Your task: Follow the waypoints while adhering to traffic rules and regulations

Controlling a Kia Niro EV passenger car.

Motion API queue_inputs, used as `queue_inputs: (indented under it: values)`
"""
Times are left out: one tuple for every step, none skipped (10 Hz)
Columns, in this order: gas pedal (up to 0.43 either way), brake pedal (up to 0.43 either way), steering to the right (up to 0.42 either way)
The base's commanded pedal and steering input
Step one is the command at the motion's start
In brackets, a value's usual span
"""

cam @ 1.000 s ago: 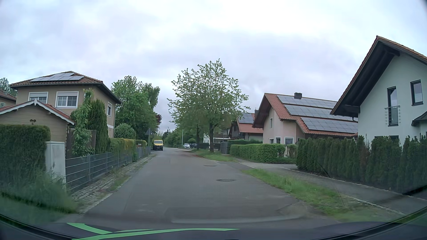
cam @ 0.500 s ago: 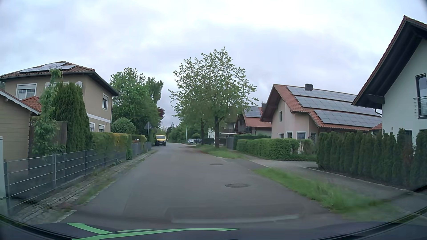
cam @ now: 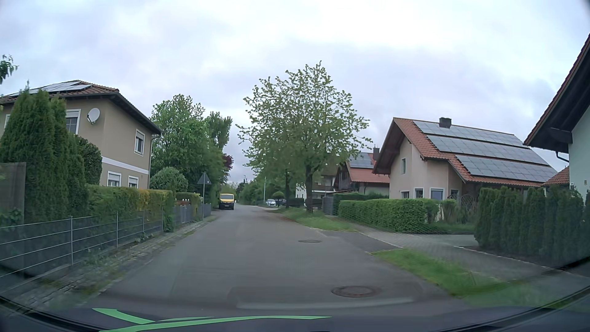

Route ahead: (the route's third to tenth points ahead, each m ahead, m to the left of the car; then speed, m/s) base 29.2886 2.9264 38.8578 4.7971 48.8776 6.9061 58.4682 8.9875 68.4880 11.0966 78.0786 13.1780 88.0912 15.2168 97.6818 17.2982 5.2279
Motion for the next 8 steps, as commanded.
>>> queue_inputs:
  values:
    - [0.087,0.000,-0.035]
    - [0.087,0.000,-0.036]
    - [0.087,0.000,-0.035]
    - [0.087,0.000,-0.035]
    - [0.087,0.000,-0.034]
    - [0.087,0.000,-0.034]
    - [0.087,0.000,-0.035]
    - [0.087,0.000,-0.035]
